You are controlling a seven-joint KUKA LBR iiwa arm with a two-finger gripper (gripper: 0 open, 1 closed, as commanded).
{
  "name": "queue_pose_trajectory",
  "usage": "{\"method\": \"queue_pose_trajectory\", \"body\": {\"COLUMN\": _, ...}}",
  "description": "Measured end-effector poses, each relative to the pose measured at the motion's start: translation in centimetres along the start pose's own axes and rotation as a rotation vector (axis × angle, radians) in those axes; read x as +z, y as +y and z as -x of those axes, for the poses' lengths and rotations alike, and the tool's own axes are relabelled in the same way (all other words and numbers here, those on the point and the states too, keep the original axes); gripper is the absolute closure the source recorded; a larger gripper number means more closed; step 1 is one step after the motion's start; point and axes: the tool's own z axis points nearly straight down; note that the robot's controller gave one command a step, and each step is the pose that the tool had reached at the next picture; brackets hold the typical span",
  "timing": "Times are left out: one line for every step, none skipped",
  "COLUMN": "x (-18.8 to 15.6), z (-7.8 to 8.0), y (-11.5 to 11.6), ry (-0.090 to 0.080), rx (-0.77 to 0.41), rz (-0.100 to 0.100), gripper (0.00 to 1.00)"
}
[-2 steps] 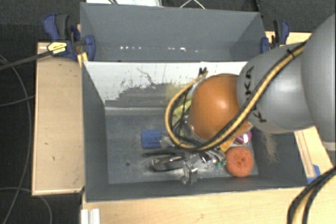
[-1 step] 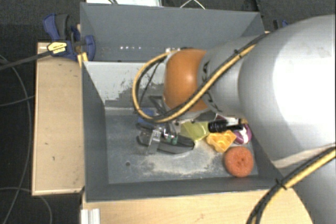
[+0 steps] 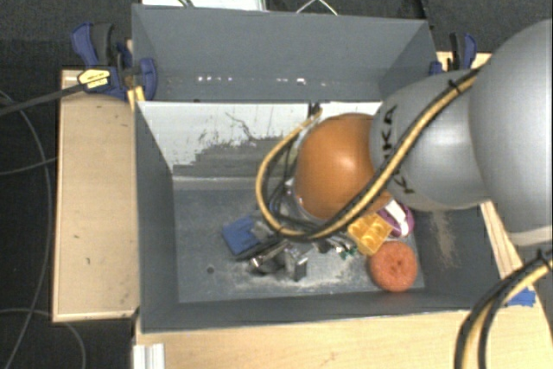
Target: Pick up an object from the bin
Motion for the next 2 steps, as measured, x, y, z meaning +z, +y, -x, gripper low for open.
{"method": "queue_pose_trajectory", "body": {"x": -0.01, "z": -0.77, "y": -0.05, "ry": 0.001, "rx": -0.118, "rz": 0.000, "gripper": 1.00}}
{"method": "queue_pose_trajectory", "body": {"x": -0.09, "z": -1.43, "y": -0.05, "ry": 0.003, "rx": -0.232, "rz": 0.000, "gripper": 1.00}}
